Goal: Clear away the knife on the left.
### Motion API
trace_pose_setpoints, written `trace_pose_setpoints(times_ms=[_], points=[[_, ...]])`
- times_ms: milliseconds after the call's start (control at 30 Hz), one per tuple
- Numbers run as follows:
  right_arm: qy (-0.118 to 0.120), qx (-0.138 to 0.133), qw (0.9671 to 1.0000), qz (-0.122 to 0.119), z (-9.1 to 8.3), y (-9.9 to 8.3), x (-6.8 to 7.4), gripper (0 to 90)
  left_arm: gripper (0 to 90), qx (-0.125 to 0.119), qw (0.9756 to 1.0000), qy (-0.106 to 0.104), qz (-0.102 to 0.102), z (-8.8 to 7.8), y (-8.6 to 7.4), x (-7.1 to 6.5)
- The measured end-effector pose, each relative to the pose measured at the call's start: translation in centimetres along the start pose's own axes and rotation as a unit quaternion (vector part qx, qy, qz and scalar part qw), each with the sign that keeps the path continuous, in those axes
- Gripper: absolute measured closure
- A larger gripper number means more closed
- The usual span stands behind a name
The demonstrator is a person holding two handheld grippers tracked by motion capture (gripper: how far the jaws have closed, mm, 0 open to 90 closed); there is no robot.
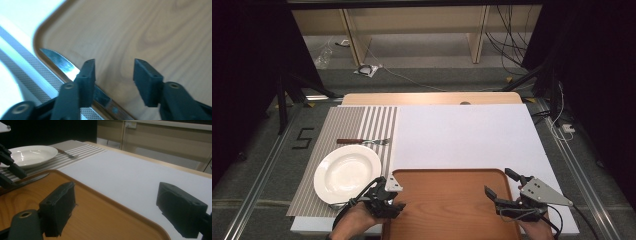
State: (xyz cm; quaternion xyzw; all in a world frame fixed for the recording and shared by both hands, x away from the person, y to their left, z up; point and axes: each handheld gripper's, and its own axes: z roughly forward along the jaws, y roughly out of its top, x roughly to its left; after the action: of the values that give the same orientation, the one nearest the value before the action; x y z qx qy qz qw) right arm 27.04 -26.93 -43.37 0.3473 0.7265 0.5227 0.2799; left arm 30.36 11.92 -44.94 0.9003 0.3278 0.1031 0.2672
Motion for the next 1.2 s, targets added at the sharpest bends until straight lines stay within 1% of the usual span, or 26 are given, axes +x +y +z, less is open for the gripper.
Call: trace_pose_setpoints(times_ms=[133,200,233,300,333,367,567,667,700,733,800,933,1133,1200], points=[[0.000,-0.001,1.0000,0.002,0.0,0.0,0.0,16.4,41.7,-0.031,0.9994,0.007,-0.012,-0.6,0.2,0.4],[0.000,-0.002,1.0000,0.003,0.0,0.0,-0.1,16.4,39.0,-0.042,0.9990,0.010,-0.015,-0.8,0.2,0.5],[0.000,-0.003,1.0000,0.003,0.0,0.0,-0.1,16.4,37.7,-0.051,0.9985,0.013,-0.018,-1.0,0.3,0.6],[0.000,-0.002,1.0000,0.003,0.0,0.0,-0.1,16.4,35.0,-0.057,0.9980,0.015,-0.022,-1.3,0.3,0.8],[0.001,-0.003,1.0000,0.004,0.0,0.0,-0.1,16.4,33.9,-0.065,0.9975,0.017,-0.025,-1.4,0.3,0.8],[0.001,-0.002,1.0000,0.004,0.0,-0.1,-0.1,16.4,32.9,-0.068,0.9972,0.019,-0.024,-1.5,0.3,1.0],[0.002,-0.002,1.0000,0.006,0.0,-0.1,-0.2,16.4,27.5,-0.094,0.9943,0.032,-0.040,-2.1,0.4,1.5],[0.002,-0.001,1.0000,0.006,0.0,-0.1,-0.3,16.4,25.7,-0.109,0.9921,0.036,-0.049,-2.5,0.5,1.9],[0.002,-0.001,1.0000,0.006,0.0,-0.1,-0.3,16.4,24.9,-0.111,0.9917,0.038,-0.051,-2.6,0.5,2.0],[0.002,-0.002,1.0000,0.007,0.0,-0.2,-0.3,16.4,24.3,-0.116,0.9908,0.039,-0.057,-2.7,0.5,2.1],[0.001,0.000,1.0000,0.007,0.0,-0.2,-0.3,16.4,23.1,-0.121,0.9899,0.044,-0.059,-2.9,0.5,2.4],[0.002,-0.001,1.0000,0.006,0.0,-0.2,-0.3,16.4,22.1,-0.126,0.9884,0.052,-0.066,-3.3,0.3,3.0],[0.001,-0.001,1.0000,0.006,0.0,-0.1,-0.2,16.4,21.3,-0.135,0.9852,0.067,-0.081,-3.7,-0.2,4.1],[0.001,-0.002,1.0000,0.007,0.0,-0.1,-0.2,16.4,21.3,-0.136,0.9848,0.068,-0.085,-3.9,-0.4,4.4]])
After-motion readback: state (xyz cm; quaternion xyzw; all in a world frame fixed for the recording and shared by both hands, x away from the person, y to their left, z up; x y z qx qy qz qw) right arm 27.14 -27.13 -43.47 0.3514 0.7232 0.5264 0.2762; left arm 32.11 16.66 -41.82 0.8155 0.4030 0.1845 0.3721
